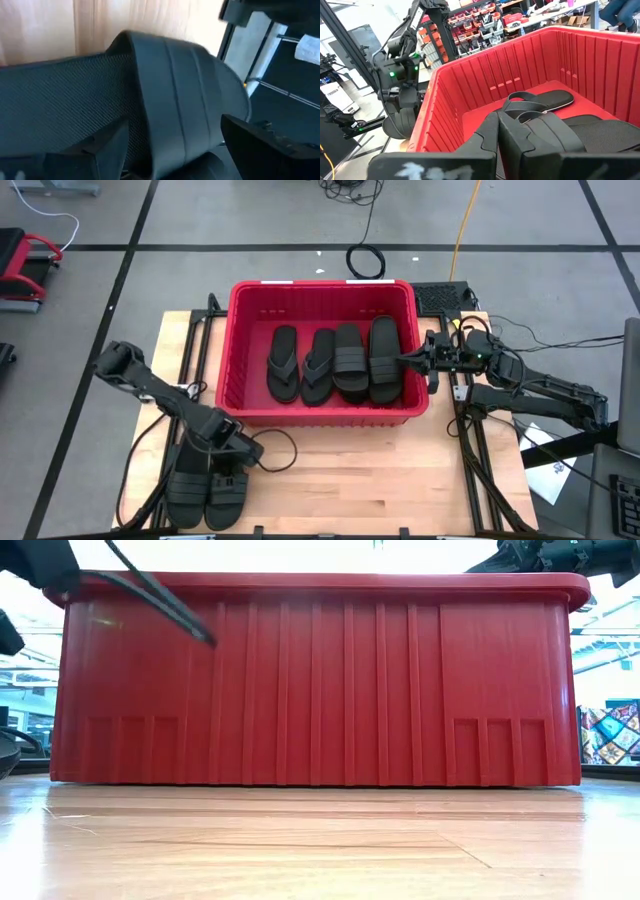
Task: Pick and place slides into bin
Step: Put the right slide into the bin
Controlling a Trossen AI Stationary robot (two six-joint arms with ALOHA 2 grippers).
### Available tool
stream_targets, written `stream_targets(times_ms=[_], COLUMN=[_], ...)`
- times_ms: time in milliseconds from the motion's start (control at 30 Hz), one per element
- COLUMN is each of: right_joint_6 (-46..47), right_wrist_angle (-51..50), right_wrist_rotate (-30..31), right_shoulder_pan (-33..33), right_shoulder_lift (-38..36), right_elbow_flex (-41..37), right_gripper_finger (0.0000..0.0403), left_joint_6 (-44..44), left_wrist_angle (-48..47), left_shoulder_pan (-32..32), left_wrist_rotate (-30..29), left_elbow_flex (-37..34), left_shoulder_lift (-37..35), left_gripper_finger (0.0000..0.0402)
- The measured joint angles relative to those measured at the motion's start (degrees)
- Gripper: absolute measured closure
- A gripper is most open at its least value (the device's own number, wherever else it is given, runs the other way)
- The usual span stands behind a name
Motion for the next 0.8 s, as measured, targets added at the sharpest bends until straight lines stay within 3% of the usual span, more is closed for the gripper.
stream_targets(times_ms=[300, 467, 600, 800], right_joint_6=[0.0, -0.4, -1.1, -1.7], right_wrist_angle=[-1.5, -2.6, -2.6, -2.6], right_wrist_rotate=[-0.1, -0.1, -0.2, -0.2], right_shoulder_pan=[0.0, 0.0, 0.0, 0.0], right_shoulder_lift=[0.0, 0.0, 0.0, 0.0], right_elbow_flex=[0.0, 0.0, 0.0, 0.0], right_gripper_finger=[0.0403, 0.0403, 0.0403, 0.0403], left_joint_6=[-0.6, -0.3, 1.5, 5.3], left_wrist_angle=[2.4, 6.7, 8.1, 8.5], left_shoulder_pan=[0.0, -0.5, -0.8, -1.4], left_wrist_rotate=[4.2, 5.8, 6.2, 6.1], left_elbow_flex=[-0.8, -0.8, -0.8, -0.8], left_shoulder_lift=[4.4, 5.8, 5.9, 5.4], left_gripper_finger=[0.0109, 0.0142, 0.0214, 0.0378])
